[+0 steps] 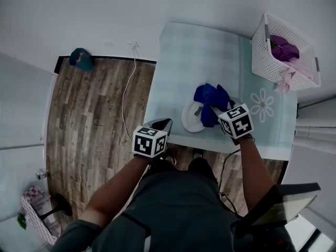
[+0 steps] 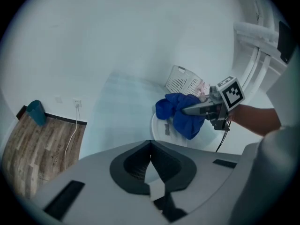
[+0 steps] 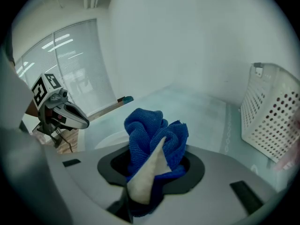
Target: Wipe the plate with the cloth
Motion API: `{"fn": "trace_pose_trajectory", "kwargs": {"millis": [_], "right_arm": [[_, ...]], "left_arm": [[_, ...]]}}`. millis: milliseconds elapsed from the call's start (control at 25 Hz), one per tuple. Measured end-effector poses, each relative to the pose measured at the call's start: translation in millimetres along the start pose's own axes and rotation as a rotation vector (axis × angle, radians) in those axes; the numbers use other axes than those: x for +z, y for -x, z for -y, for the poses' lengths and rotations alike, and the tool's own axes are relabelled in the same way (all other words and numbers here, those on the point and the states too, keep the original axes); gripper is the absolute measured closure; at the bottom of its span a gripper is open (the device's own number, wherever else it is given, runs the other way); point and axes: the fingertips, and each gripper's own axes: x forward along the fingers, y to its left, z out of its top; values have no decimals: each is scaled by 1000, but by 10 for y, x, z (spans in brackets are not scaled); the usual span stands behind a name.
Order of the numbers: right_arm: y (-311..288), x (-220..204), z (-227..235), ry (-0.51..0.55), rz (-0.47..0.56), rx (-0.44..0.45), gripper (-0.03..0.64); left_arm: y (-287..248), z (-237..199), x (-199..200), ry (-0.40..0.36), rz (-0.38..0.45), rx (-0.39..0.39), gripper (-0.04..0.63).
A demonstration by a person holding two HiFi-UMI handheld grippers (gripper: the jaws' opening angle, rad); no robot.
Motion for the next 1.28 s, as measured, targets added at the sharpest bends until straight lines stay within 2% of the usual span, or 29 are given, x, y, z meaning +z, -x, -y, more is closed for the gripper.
{"fn": "trace_pose_trajectory", "kwargs": {"millis": [120, 320, 400, 560, 720, 880, 1080, 1280], "right_arm": [[186, 23, 48, -82, 70, -57, 463], [657, 266, 44, -199, 269, -126, 463], [836, 352, -12, -217, 334, -148, 463], [1149, 488, -165, -276, 426, -202, 462], [1461, 661, -396, -290, 507, -235, 463], [1748, 812, -633, -267, 564, -295, 463], [2012, 896, -893, -262, 605, -360, 463], [2125, 895, -1046, -251, 605, -414, 463]], "left_arm": [[120, 35, 166, 2, 68, -23, 588], [398, 161, 563, -14, 194, -77, 588], [521, 218, 719, -53, 237, -91, 588], [880, 440, 1063, -193, 386, -139, 588], [1224, 585, 1274, -244, 514, -161, 588], [1467, 578, 1401, -271, 568, -151, 588], [1716, 504, 1448, -358, 627, -96, 588], [1820, 470, 1413, -360, 633, -111, 588]]}}
